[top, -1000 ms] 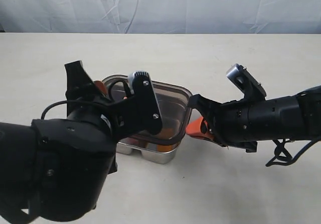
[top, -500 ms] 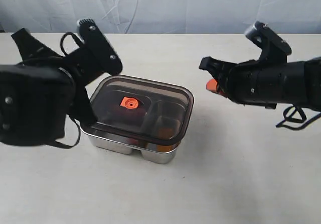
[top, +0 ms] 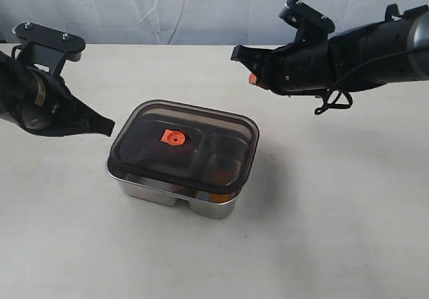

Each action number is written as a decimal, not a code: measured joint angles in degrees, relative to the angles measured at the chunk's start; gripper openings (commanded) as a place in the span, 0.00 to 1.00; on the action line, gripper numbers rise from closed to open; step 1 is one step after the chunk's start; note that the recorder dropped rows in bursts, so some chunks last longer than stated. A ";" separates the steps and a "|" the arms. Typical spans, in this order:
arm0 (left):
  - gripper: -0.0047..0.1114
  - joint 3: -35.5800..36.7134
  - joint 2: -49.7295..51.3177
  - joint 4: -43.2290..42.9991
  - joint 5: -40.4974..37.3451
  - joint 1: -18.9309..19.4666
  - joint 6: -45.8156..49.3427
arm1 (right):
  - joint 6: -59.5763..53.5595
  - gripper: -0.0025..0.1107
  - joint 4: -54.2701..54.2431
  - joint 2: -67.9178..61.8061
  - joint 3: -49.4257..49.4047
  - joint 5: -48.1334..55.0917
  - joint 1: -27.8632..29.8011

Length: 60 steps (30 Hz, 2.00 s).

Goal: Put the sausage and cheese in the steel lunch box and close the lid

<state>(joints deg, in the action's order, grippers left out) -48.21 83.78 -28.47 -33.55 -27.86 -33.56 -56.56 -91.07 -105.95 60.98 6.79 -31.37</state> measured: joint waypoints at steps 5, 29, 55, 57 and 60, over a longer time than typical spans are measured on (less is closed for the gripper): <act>0.04 0.00 0.00 0.24 2.41 0.00 0.11 | 0.00 0.09 0.12 -2.79 1.20 7.48 0.00; 0.04 0.00 0.00 0.24 3.75 0.00 0.23 | 0.00 0.01 2.19 -5.47 1.42 14.51 0.00; 0.04 0.00 0.00 0.01 3.75 0.00 0.23 | 1.11 0.01 2.93 -7.13 1.48 13.96 -0.14; 0.04 0.00 0.00 0.01 3.87 0.00 0.23 | 1.11 0.01 3.00 -7.05 1.48 12.54 -0.14; 0.04 0.00 0.00 0.01 4.28 0.00 0.23 | 1.11 0.01 3.00 -7.05 1.48 11.51 -0.14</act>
<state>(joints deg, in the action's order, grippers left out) -48.21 83.78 -28.46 -29.26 -27.86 -33.34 -55.46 -88.07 -113.00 62.46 18.30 -31.51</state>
